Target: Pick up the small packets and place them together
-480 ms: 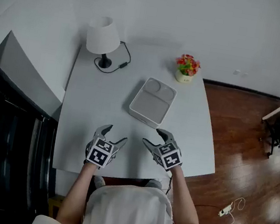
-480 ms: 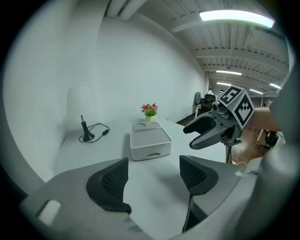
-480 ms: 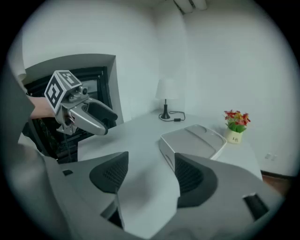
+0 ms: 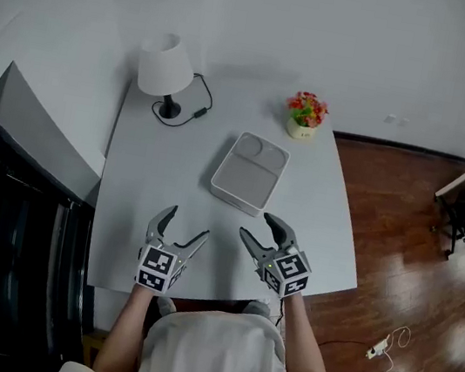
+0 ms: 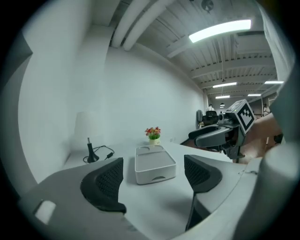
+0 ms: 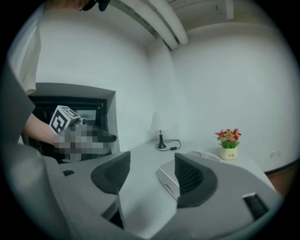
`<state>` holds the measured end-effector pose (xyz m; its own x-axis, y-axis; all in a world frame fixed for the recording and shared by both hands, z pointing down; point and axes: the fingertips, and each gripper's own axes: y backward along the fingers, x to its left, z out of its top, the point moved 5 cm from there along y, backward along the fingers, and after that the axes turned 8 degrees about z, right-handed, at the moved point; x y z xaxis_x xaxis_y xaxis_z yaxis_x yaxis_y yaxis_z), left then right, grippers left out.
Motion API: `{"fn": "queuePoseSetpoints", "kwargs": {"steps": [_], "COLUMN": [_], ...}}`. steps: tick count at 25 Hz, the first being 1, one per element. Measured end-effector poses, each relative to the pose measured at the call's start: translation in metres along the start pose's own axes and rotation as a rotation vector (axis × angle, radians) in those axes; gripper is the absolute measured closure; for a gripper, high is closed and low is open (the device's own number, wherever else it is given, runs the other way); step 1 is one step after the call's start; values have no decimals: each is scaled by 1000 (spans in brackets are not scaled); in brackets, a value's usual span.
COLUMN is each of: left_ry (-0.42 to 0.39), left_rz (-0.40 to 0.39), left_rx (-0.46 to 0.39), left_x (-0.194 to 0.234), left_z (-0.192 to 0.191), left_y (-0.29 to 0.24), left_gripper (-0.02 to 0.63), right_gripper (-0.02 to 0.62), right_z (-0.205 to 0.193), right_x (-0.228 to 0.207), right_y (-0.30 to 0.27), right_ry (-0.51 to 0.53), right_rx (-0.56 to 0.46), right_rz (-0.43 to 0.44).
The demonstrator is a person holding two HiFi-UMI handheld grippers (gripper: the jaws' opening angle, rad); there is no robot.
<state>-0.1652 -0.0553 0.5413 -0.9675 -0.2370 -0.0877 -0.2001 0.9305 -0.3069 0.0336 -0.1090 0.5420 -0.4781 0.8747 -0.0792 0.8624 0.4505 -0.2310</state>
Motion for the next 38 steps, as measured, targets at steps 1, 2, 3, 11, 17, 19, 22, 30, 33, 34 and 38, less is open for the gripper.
{"fn": "queuePoseSetpoints", "kwargs": {"steps": [1,2,3,11,17,19,22,30,33,34,38], "left_ry": [11,21,29,99,284,361,482,692,683,684,706], "left_rz": [-11,-19,-24,7,-30,-45,-75,-175,-185,-190,-193], "left_rx": [-28,-54,-81,-144,81,144,210,242,241,240,271], "left_x": [-1,-2,-4,-11,-24,-30,-41,-76,-86,-89,-99], "left_z": [3,6,9,13,-42,-61,-77,-81,-83,-83,-89], "left_y": [2,5,8,26,10,2,-13,-62,-82,-89,-122], "left_gripper": [192,192,192,142,49,49,51,60,97,114,118], "right_gripper": [304,305,305,268,267,268,268,284,288,288,301], "right_z": [4,8,12,13,-5,-14,-24,-33,-34,-35,-39], "right_x": [3,7,10,13,5,3,-2,-19,-25,-28,-40], "right_y": [4,7,11,37,57,63,74,113,122,123,119], "right_ry": [-4,-9,-16,-49,-62,-72,-83,-92,-109,-108,-91], "right_rx": [-28,-56,-82,-145,-97,-61,-18,-23,-38,-33,-3], "right_rz": [9,16,18,-63,-105,-103,-117,-185,-207,-209,-199]}}
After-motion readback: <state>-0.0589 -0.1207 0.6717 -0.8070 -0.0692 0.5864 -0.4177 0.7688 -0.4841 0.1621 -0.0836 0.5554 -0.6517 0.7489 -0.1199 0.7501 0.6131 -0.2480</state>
